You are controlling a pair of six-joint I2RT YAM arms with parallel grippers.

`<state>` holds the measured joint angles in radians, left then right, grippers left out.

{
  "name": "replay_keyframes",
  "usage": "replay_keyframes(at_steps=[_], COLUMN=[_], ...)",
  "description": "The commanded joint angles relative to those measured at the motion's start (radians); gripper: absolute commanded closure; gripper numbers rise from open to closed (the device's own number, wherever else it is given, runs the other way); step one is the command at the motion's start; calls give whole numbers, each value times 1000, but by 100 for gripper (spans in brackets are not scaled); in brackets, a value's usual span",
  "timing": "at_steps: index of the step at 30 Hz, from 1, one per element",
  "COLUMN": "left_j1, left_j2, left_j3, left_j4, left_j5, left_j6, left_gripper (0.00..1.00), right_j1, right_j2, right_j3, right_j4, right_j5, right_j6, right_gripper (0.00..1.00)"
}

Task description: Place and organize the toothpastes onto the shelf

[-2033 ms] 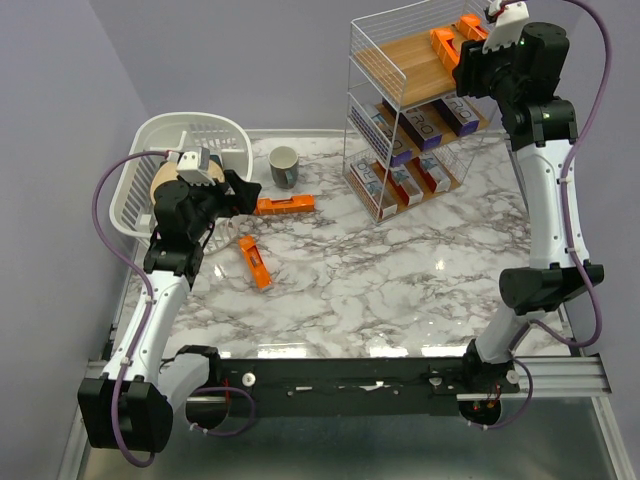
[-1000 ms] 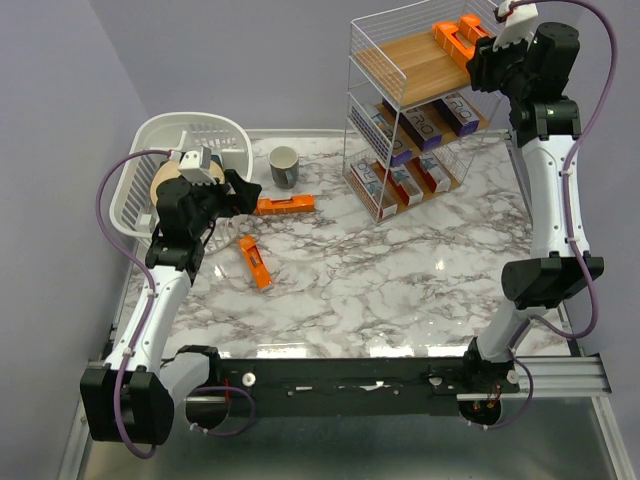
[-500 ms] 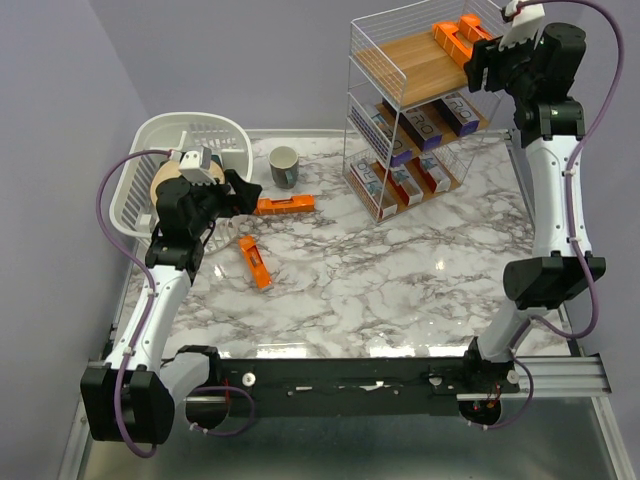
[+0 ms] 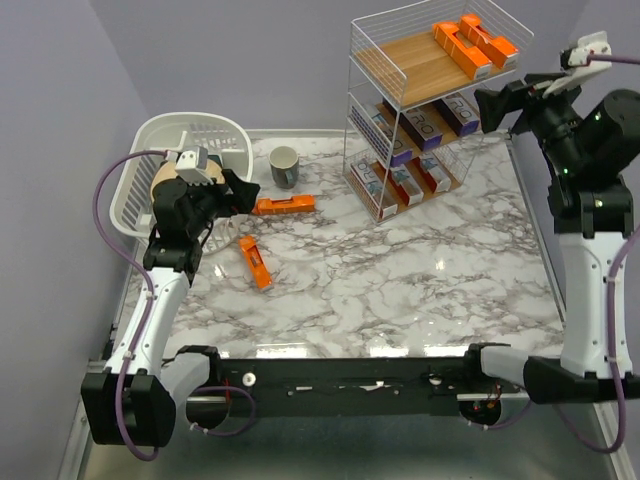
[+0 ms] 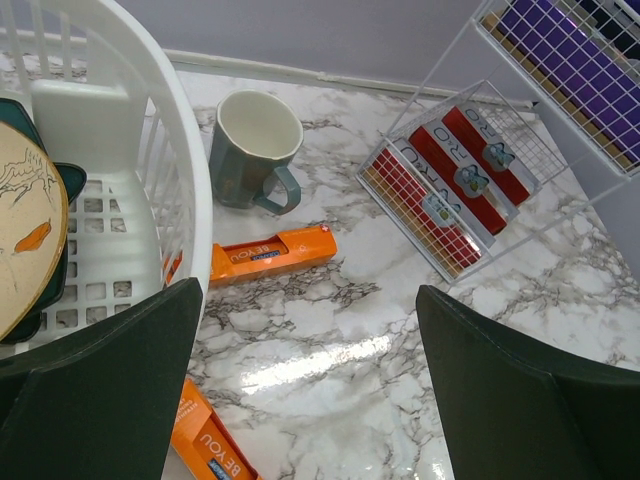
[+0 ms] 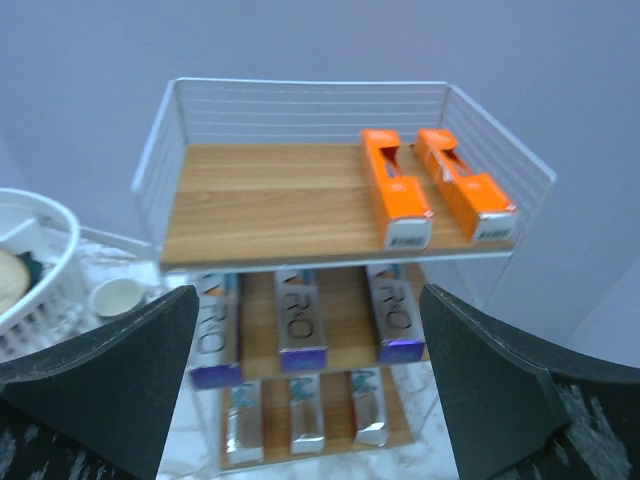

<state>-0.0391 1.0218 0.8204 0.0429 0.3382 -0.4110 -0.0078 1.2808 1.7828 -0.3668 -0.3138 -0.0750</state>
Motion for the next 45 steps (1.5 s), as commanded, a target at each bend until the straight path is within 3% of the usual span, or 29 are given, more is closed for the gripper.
replay_keyframes(at_steps=[1,10,14,20,26,33,39,45], left_j1=[7,-31,-113,-127,-133,-133,-128,-105], left_j2=[-58,-161,-233,-423,-560,-557,-552,-529], left_j3=[11,-20,-52,-177,-250,-250,-254,-253], left_j4=[11,-1,-41,-122,-144,-140,-135,-124], left_j5=[15,-88,-174,-240,-289,-294,-301,-277], left_j6=[17,76,135,140,117,98,101,84], left_gripper=[1,1,1,1,1,1,1,1], right_j1=[80,359,506,742,976,1146,1221,1256], right_j2=[-201,-494,-532,-500,-264,122,424,620], right_j3=[-312,-814,-982,-1200,-1264,-1174,-1018,-856], right_j4=[104,210,284,451,699,997,1101,1112], right_j5=[-24,82,133,274,465,636,714,826], right_j6=[147,254,303,351,334,323,340,362], right_gripper=[0,0,0,0,0,0,0,1])
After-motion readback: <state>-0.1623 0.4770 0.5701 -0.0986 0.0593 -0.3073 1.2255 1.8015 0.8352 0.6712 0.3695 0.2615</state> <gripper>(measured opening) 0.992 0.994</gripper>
